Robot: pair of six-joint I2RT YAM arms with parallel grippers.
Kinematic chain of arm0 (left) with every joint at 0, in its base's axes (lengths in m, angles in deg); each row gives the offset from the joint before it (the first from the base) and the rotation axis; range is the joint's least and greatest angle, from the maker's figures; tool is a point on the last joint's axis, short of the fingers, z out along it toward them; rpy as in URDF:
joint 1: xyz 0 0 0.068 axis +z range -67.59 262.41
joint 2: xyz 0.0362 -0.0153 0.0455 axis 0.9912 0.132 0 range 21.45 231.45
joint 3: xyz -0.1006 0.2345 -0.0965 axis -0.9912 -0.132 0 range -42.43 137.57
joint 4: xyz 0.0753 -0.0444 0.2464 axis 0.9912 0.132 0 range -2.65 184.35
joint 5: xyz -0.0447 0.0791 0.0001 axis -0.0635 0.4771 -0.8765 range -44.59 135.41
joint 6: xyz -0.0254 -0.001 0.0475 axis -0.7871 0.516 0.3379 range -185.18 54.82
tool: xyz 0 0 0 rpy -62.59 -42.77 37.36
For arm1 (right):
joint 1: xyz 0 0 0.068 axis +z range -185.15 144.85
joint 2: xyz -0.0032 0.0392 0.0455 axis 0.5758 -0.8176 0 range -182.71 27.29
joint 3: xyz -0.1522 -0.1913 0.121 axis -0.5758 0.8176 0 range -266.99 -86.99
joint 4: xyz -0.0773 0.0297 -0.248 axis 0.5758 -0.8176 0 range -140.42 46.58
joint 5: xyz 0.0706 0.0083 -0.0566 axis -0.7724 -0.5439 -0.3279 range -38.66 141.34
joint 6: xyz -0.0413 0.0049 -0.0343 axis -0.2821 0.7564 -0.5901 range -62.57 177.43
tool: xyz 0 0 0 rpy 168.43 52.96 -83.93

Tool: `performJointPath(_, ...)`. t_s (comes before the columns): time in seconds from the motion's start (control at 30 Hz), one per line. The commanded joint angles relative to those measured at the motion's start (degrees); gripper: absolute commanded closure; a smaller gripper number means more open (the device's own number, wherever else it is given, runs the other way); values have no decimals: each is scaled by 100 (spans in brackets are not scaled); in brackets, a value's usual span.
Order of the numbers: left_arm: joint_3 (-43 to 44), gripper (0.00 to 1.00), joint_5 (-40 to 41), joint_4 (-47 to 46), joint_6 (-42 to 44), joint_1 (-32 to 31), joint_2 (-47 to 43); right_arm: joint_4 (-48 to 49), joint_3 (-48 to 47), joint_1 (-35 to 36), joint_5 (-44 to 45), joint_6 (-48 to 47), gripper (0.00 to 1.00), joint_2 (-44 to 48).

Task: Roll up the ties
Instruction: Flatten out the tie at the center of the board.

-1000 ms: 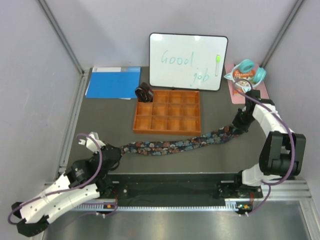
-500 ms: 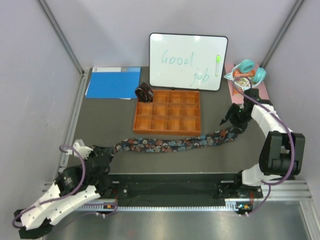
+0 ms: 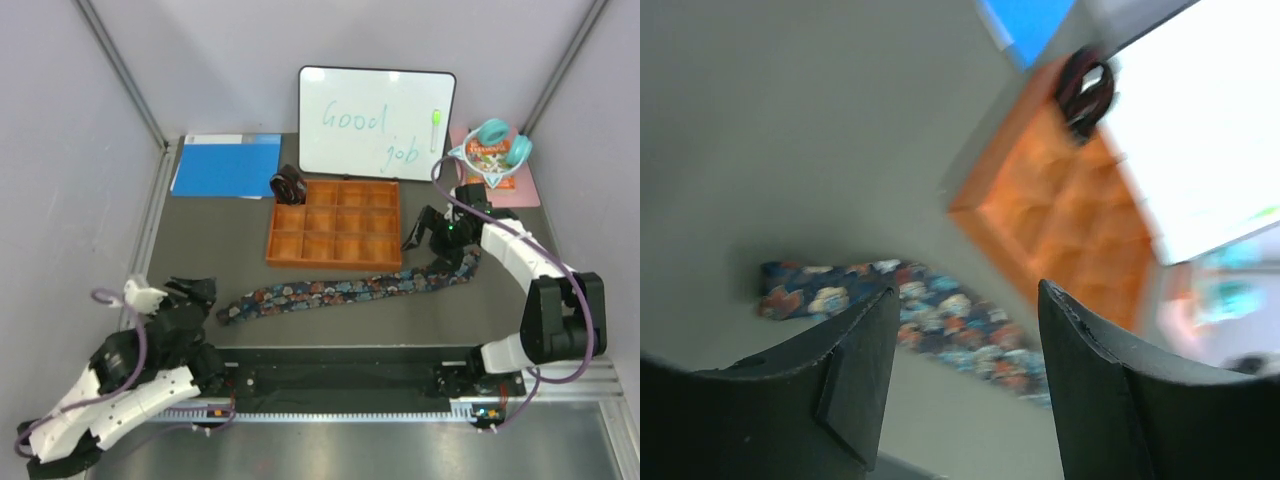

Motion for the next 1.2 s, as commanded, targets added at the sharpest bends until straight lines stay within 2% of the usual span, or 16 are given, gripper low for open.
performJointPath(0.0, 169, 37, -519, -568, 544, 7, 1958, 374, -41, 544, -397, 21, 1, 129)
performJointPath(0.07, 510, 36, -730, -158, 72, -1, 3054, 375, -50, 773, -363, 3, 1, 173)
performJointPath(0.17, 671, 34, -1020, 81, -455, -1, 3781, 392, 90, 809, -284, 3, 1, 356)
performJointPath(0.27, 225, 34, -1615, -338, -827, -1, 3703, 523, 309, 809, -186, 47, 1, 541)
performJointPath(0.3, 31, 34, -1792, -966, -906, -10, 3616, 594, 380, 809, -204, 65, 1, 586)
performJointPath(0.37, -601, 36, -2274, -1515, -1326, -19, 3369, 708, 564, 809, -230, 135, 1, 621)
performJointPath(0.43, -1040, 37, -2374, -1816, -1731, -89, 3159, 840, 644, 809, -318, 162, 1, 613)
performJointPath(0.5, -1227, 37, -2122, -1851, -2198, -256, 2974, 840, 662, 800, -380, 100, 1, 612)
performJointPath(0.57, -1280, 37, -1901, -1510, -2479, -318, 2789, 814, 645, 809, -362, 13, 1, 621)
performJointPath(0.67, -1184, 37, -1426, -1061, -2594, -318, 2815, 849, 689, 809, -406, -14, 1, 656)
performJointPath(0.8, -1192, 39, -1118, -973, -2691, -318, 2946, 937, 794, 809, -415, 21, 1, 648)
performJointPath(0.97, -1368, 43, -529, -1209, -2744, -318, 3096, 1008, 935, 809, -476, 47, 1, 683)
performJointPath(1.17, -1579, 42, -607, -1737, -2691, -318, 3350, 911, 943, 809, -380, 21, 1, 823)
